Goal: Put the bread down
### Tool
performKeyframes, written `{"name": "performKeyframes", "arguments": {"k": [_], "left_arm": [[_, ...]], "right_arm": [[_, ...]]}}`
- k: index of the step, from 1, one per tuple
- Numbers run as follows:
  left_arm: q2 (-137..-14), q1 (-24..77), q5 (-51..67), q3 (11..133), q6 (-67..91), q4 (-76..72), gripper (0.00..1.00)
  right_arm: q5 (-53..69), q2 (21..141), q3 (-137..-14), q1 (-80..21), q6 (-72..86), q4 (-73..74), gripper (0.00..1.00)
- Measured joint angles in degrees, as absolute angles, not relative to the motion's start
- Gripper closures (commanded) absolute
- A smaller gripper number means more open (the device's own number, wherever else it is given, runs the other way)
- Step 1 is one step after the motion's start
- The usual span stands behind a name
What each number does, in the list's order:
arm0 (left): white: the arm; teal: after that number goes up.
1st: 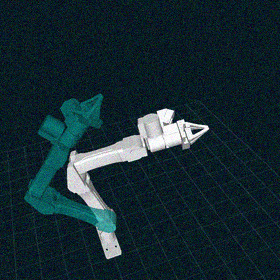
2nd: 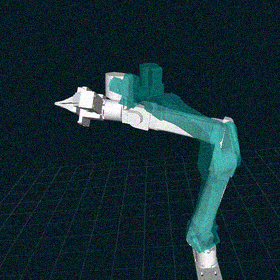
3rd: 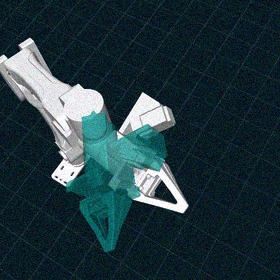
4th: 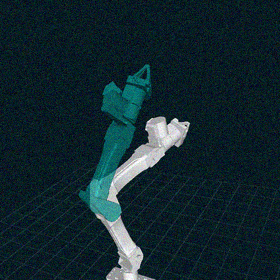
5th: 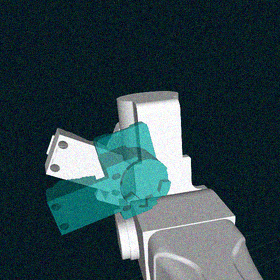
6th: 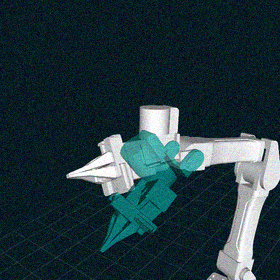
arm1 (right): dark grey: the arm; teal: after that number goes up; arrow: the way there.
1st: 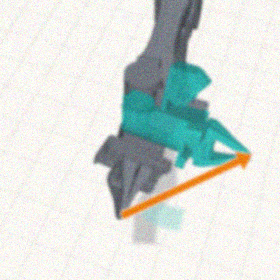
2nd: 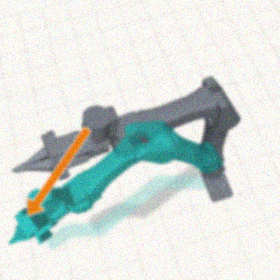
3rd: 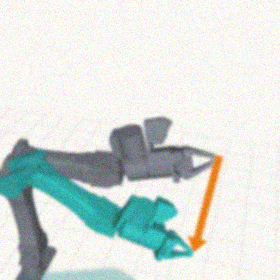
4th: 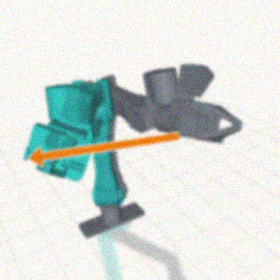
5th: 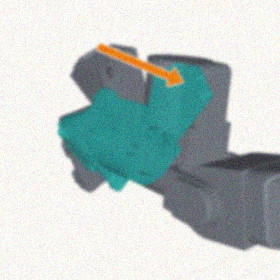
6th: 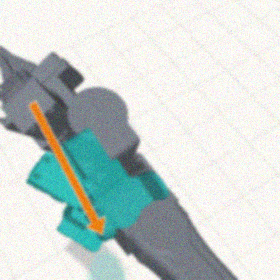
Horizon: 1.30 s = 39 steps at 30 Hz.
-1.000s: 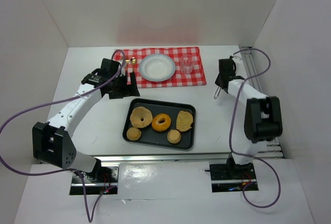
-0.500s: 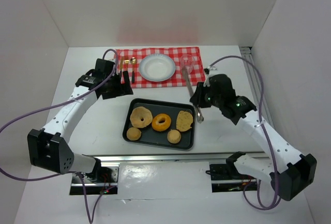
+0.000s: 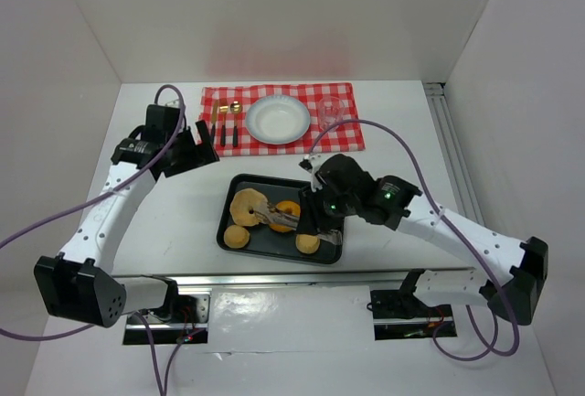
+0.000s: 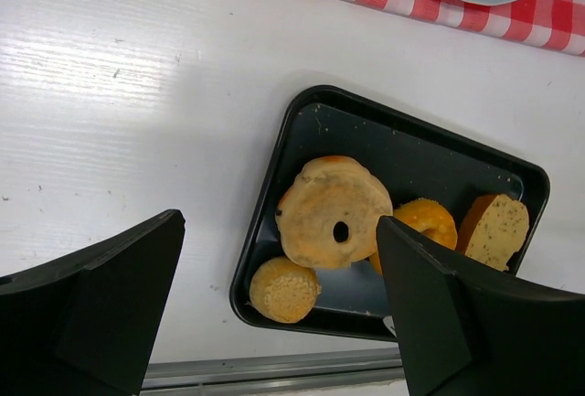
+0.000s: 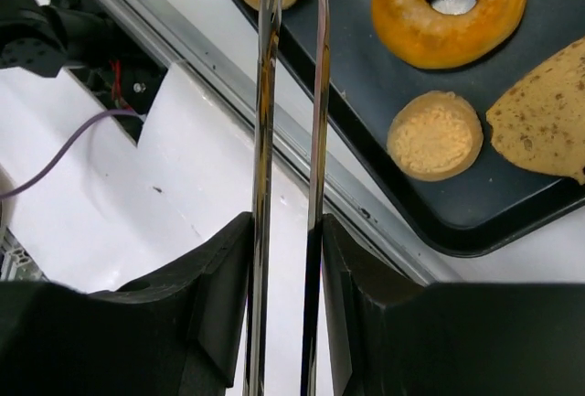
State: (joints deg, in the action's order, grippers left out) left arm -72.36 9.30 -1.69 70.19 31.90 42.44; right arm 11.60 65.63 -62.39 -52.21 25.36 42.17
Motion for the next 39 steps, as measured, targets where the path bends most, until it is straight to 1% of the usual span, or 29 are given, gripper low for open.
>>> {"name": "performKeyframes", "arguments": {"k": [1, 4, 10, 14, 16, 21, 28, 34, 37, 38, 39], "left_arm": [[-72.23, 9.17, -1.69, 70.19, 31.90, 42.44, 0.00], [-72.01, 8.78, -1.67, 70.19, 31.88, 42.46, 0.00], [-71.35, 8.43, -1.06, 69.93, 31.81, 42.46, 0.00], [-70.94, 8.40, -0.08, 68.75, 31.75, 42.46, 0.00], [-70.94, 8.40, 0.34, 68.16, 31.73, 42.37, 0.00], [-70.94, 8.40, 1.17, 67.24, 31.68, 42.41, 0.00], [-70.87, 8.38, 1.39, 67.24, 31.64, 42.39, 0.00], [-70.65, 8.38, 1.39, 67.24, 31.57, 42.39, 0.00], [-70.65, 8.38, 1.39, 67.22, 31.57, 42.39, 0.00], [-70.65, 8.38, 1.37, 67.20, 31.57, 42.39, 0.00], [-70.65, 8.38, 1.39, 67.16, 31.57, 42.37, 0.00]], "right_arm": [[11.66, 66.48, -62.39, -52.47, 25.96, 41.98, 0.58], [12.29, 68.84, -62.08, -52.53, 27.73, 40.51, 0.52], [15.97, 71.83, -59.24, -52.77, 30.94, 35.03, 0.50], [17.87, 73.60, -58.26, -53.04, 32.42, 32.18, 0.43], [18.24, 74.81, -58.37, -53.30, 32.80, 31.70, 0.42], [18.28, 78.67, -59.24, -54.33, 32.82, 31.86, 0.42], [19.44, 81.21, -60.14, -54.87, 32.49, 31.70, 0.42], [19.99, 85.36, -63.44, -56.90, 30.89, 31.77, 0.42], [19.86, 86.04, -64.23, -57.49, 30.09, 32.16, 0.54], [19.55, 86.04, -64.34, -57.49, 29.91, 32.40, 0.60], [19.18, 86.04, -64.53, -57.49, 29.71, 32.69, 0.62]]}}
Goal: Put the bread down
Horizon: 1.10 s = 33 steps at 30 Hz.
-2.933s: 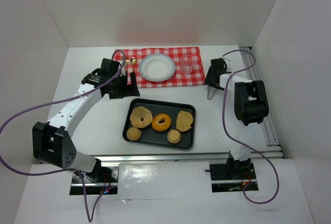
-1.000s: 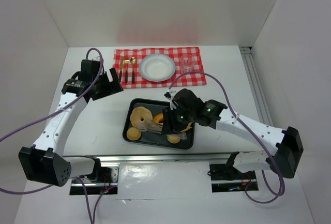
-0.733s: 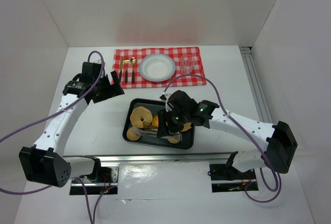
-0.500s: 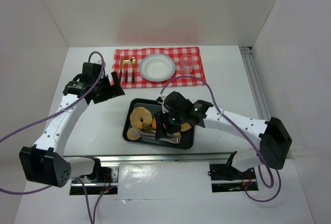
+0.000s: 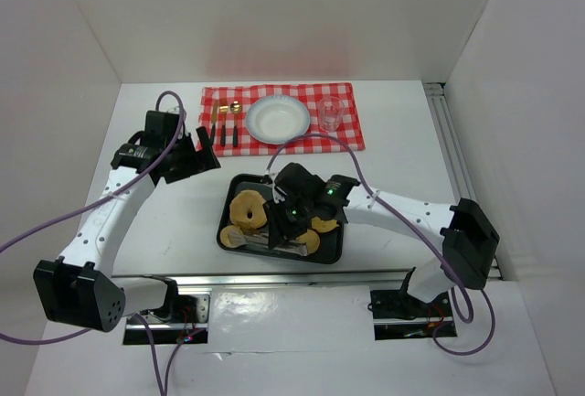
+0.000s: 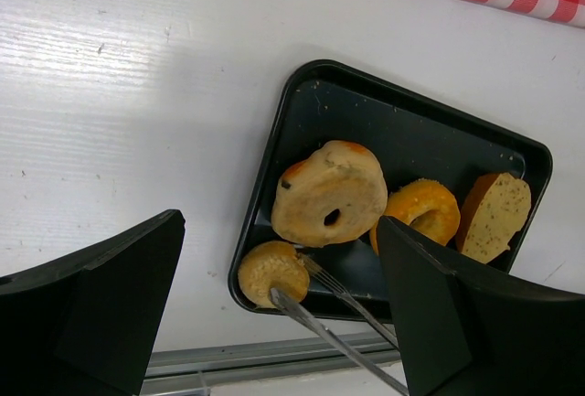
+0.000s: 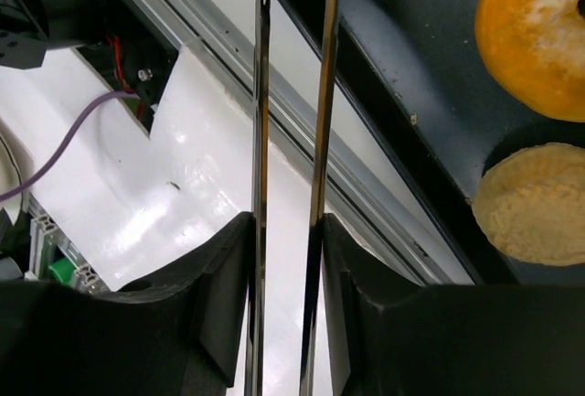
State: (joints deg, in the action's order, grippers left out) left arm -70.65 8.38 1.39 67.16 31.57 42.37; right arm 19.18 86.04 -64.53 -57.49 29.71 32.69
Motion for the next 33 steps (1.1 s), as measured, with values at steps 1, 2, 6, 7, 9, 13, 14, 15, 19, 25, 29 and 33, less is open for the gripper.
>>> {"name": "performKeyframes", "arguments": {"k": [1, 2, 6, 7, 9, 13, 14, 15, 19, 25, 29, 33], "left_arm": [[-70.65, 8.38, 1.39, 67.11, 31.57, 42.39, 0.00], [-70.65, 8.38, 1.39, 67.11, 31.57, 42.39, 0.00], [-70.65, 8.38, 1.26, 67.11, 31.57, 42.39, 0.00], [-70.65, 8.38, 1.04, 67.11, 31.59, 42.39, 0.00], [-70.63, 8.27, 0.30, 67.11, 31.62, 42.39, 0.00], [-70.46, 7.11, -0.62, 67.11, 31.70, 42.41, 0.00], [-70.35, 6.72, -0.82, 67.11, 31.70, 42.44, 0.00], [-70.15, 6.31, -1.04, 67.11, 31.70, 42.44, 0.00], [-68.82, 5.34, -1.26, 67.09, 31.92, 42.44, 0.00], [-67.55, 5.15, -0.75, 65.93, 31.94, 42.44, 0.00], [-67.40, 4.93, -0.71, 65.25, 31.94, 42.44, 0.00], [-67.22, 4.58, -0.54, 65.21, 31.92, 42.54, 0.00]], "right_arm": [[18.74, 86.04, -64.73, -57.49, 29.56, 32.82, 0.62], [18.39, 86.04, -65.08, -57.49, 29.52, 33.21, 0.63], [16.38, 85.93, -68.25, -57.30, 28.29, 36.18, 0.65], [15.73, 85.93, -69.71, -56.90, 27.57, 37.50, 0.65], [14.37, 85.82, -73.10, -56.07, 26.33, 40.42, 0.65], [10.44, 84.90, -80.07, -52.14, 23.29, 44.27, 0.64], [9.43, 84.77, -81.65, -50.54, 22.44, 44.71, 0.64], [8.32, 84.75, -83.20, -48.86, 21.58, 44.88, 0.64], [2.22, 86.02, -88.42, -42.17, 18.52, 43.64, 0.64], [-1.74, 97.97, -96.79, -35.79, 15.42, 35.07, 0.61], [-1.58, 108.42, -101.51, -32.25, 14.81, 31.46, 0.61], [-1.65, 114.61, -102.56, -29.89, 14.70, 30.89, 0.52]]}}
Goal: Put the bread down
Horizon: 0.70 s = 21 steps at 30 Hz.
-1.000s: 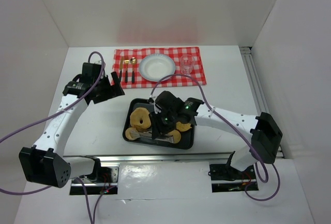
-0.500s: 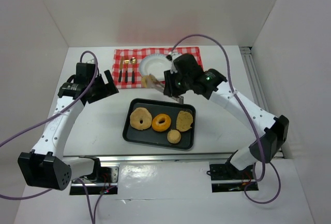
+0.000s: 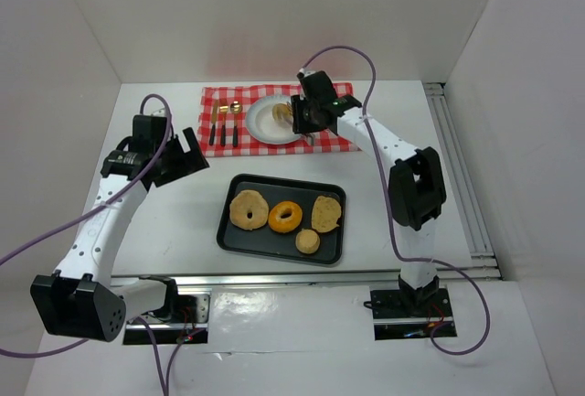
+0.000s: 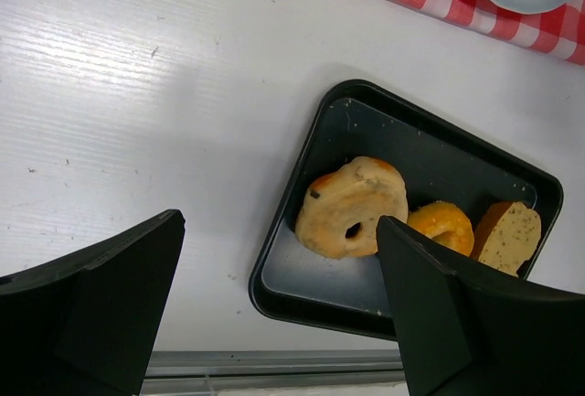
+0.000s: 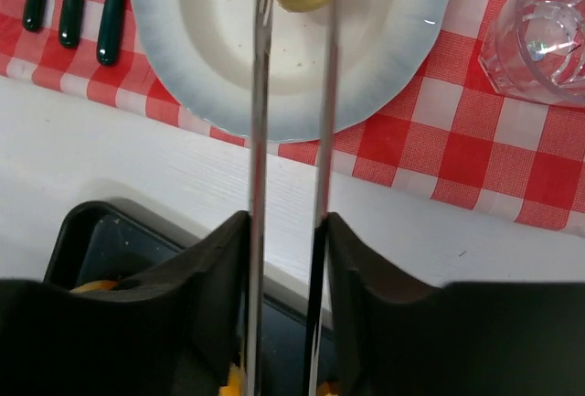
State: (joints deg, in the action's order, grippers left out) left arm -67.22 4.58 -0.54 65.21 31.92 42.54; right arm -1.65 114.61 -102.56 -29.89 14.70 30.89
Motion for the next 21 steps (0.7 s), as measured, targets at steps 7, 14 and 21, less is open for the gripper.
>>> {"name": "performKeyframes", "arguments": {"k": [7, 14, 21], "left_arm": [[-67.22, 4.40, -0.54, 65.21, 31.92, 42.54, 0.00], [-67.24, 3.88, -0.32, 65.21, 31.92, 42.54, 0.00], [-67.24, 3.86, -0.32, 65.21, 31.92, 42.54, 0.00]], "right_arm": [[-0.67, 115.33, -102.78, -29.21, 14.83, 29.95, 0.37], [-0.47, 115.07, -105.93, -29.26, 14.15, 30.35, 0.36], [-7.35, 103.68, -100.71, -28.77, 13.80, 28.14, 0.36]]}}
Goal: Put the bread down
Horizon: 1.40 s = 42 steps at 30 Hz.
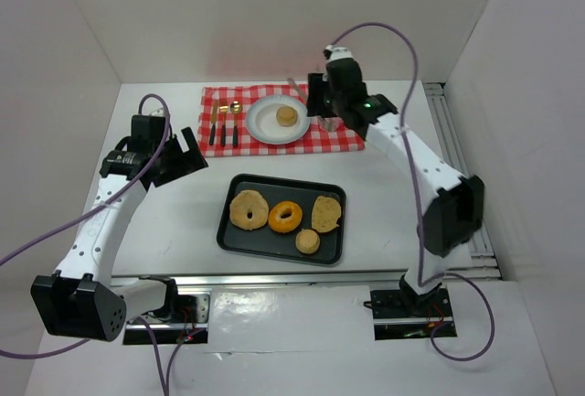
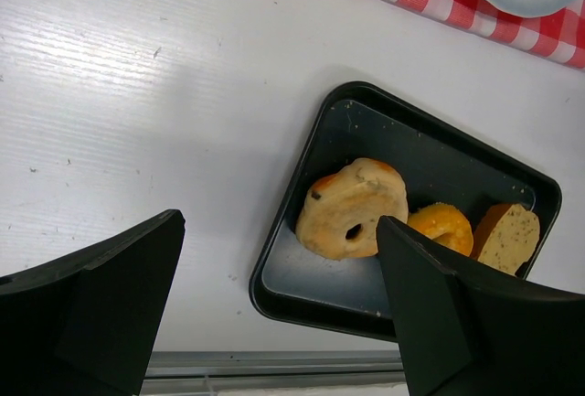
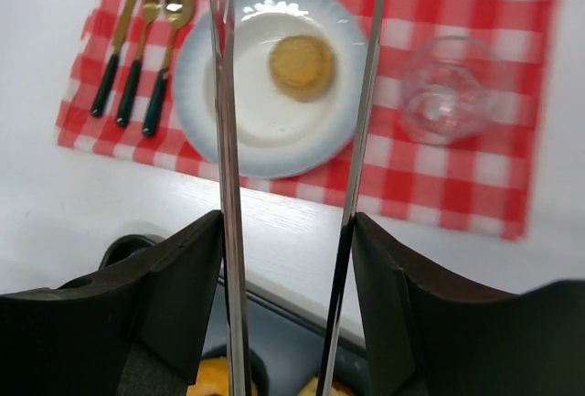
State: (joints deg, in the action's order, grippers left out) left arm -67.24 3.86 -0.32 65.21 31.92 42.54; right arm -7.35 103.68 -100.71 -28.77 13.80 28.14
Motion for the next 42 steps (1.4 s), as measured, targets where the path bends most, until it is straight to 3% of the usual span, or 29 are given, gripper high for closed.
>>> {"name": "performKeyframes", "arguments": {"k": [8, 17, 21, 22, 24, 34, 42], "left_arm": [[-67.29, 3.68, 0.27, 65.21, 31.86, 42.52, 0.00], [-68.60, 3.40, 2.24, 66.02, 31.81, 42.11, 0.01], [-68.60, 3.40, 2.22, 66.06, 31.77, 42.06, 0.01], [-68.60, 3.40, 2.24, 66.11, 31.73, 42.09, 0.01], [-68.60, 3.40, 2.20, 66.26, 31.66, 42.24, 0.00], [-68.58, 3.40, 1.58, 67.61, 31.62, 42.87, 0.00], [-68.58, 3.40, 2.31, 67.61, 31.62, 42.87, 0.00]], "right_arm": [[-21.06, 77.38, -72.03, -16.88, 16.71, 18.98, 0.32], [-22.81, 84.84, -57.60, -8.32, 16.99, 11.11, 0.32], [-23.57, 91.57, -56.31, -7.90, 17.08, 5.41, 0.28], [-23.59, 93.06, -56.27, -7.84, 17.12, 4.23, 0.11], [-23.59, 94.98, -56.29, -7.57, 17.45, 2.61, 0.00], [-27.42, 95.02, -66.81, -6.35, 21.06, 9.30, 0.00], [-30.26, 82.41, -65.47, -5.72, 24.01, 14.37, 0.00]]}}
